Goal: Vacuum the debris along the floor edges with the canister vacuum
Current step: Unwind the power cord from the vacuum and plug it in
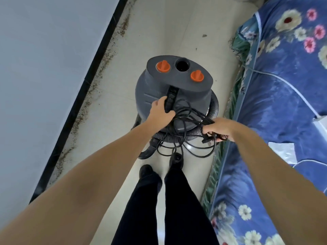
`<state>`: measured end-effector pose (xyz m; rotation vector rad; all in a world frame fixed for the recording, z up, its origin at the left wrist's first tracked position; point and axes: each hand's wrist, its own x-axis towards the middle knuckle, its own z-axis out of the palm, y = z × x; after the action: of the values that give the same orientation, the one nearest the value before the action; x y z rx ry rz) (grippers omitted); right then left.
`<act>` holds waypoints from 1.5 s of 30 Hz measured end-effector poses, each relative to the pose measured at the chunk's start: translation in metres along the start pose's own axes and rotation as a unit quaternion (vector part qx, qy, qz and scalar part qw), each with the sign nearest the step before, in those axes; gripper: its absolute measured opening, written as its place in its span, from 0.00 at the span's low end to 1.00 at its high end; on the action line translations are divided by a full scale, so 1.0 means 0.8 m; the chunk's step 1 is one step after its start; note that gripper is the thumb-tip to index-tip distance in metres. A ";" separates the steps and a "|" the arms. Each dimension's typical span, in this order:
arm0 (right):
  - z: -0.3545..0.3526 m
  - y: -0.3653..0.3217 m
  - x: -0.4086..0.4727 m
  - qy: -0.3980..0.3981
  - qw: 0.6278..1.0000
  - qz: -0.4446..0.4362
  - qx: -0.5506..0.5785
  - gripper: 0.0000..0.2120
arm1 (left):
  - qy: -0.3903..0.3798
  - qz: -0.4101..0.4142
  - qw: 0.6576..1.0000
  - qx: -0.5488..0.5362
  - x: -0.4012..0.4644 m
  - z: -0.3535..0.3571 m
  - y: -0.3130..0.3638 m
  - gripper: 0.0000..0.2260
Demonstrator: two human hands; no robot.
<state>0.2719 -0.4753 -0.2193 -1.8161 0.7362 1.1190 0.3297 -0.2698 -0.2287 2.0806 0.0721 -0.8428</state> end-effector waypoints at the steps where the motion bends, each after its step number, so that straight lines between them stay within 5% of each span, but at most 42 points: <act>1: 0.000 0.000 -0.019 -0.017 1.000 -0.009 0.010 0.02 | 0.005 0.043 0.999 0.020 -0.022 -0.003 0.005 0.25; 3: 0.005 -0.004 -0.062 -0.049 0.998 -0.032 -0.013 0.01 | -0.026 0.120 0.992 0.028 -0.064 -0.009 0.015 0.22; 7: 0.027 -0.022 -0.151 -0.094 0.990 -0.080 -0.061 0.05 | -0.119 0.108 0.986 -0.034 -0.140 -0.039 0.037 0.19; 11: 0.052 -0.033 -0.218 -0.098 0.981 -0.148 -0.081 0.07 | -0.130 0.140 0.981 -0.027 -0.201 -0.079 0.049 0.27; 13: 0.065 -0.033 -0.246 -0.092 0.975 -0.180 -0.091 0.05 | -0.168 0.170 0.968 0.079 -0.231 -0.098 0.053 0.30; 15: 0.076 -0.029 -0.269 -0.081 0.970 -0.204 -0.109 0.01 | -0.167 0.195 0.914 0.313 -0.258 -0.109 0.049 0.36; 18: 0.089 -0.021 -0.299 -0.082 0.964 -0.229 -0.111 0.06 | -0.060 0.253 0.830 0.493 -0.308 -0.089 0.043 0.34; 22: 0.106 0.007 -0.344 -0.124 0.958 -0.255 -0.041 0.07 | 0.129 0.351 0.837 0.399 -0.378 -0.046 0.042 0.14; 27: 0.118 0.071 -0.384 -0.113 0.947 -0.287 -0.087 0.11 | 0.128 0.351 0.846 0.380 -0.456 -0.016 0.021 0.08; 32: 0.146 0.092 -0.405 -0.077 0.956 -0.272 -0.076 0.13 | 0.187 0.454 0.807 0.328 -0.547 0.000 -0.006 0.07; 38: 0.202 0.100 -0.417 -0.045 0.970 -0.197 -0.134 0.12 | 0.327 0.256 0.910 0.010 -0.641 -0.043 -0.022 0.14; 42: 0.258 0.106 -0.428 -0.006 0.946 -0.188 -0.264 0.09 | 0.281 0.211 0.905 -0.242 -0.690 -0.086 -0.027 0.15; 45: 0.309 0.115 -0.430 0.021 0.874 -0.143 -0.463 0.05 | 0.238 0.214 0.898 -0.303 -0.728 -0.102 -0.053 0.12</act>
<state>-0.0474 -0.2828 0.0019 -2.6260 -0.1312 1.3395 -0.0886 -0.0404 0.1173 1.5667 0.1178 -0.0091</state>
